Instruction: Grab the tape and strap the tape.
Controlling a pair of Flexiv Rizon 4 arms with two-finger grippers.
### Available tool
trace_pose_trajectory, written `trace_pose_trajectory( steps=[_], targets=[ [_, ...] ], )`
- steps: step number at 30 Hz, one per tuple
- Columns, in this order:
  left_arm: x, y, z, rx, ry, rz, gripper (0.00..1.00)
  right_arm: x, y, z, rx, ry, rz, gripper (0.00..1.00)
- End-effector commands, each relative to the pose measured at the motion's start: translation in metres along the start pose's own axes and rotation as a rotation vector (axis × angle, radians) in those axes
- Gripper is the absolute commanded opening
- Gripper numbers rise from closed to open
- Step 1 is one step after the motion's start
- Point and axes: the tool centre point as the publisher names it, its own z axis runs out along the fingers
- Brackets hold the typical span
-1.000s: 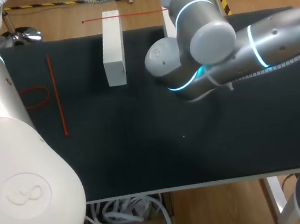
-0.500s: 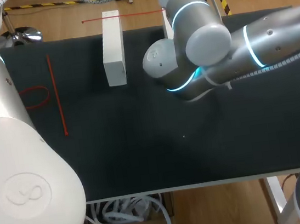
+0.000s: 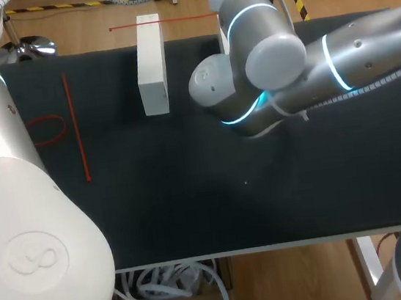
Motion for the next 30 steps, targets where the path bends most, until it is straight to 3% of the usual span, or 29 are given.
trace_pose_trajectory(
  steps=[1,30],
  targets=[
    [-0.0009,-0.0012,-0.0015,-0.005,0.003,-0.001,0.00,-0.0027,0.0000,-0.0019,0.003,0.008,-0.004,0.00],
    [-0.0009,-0.0012,-0.0015,-0.005,0.003,-0.001,0.00,-0.0039,0.0073,0.0002,-0.012,-0.005,0.001,0.00]
  ],
)
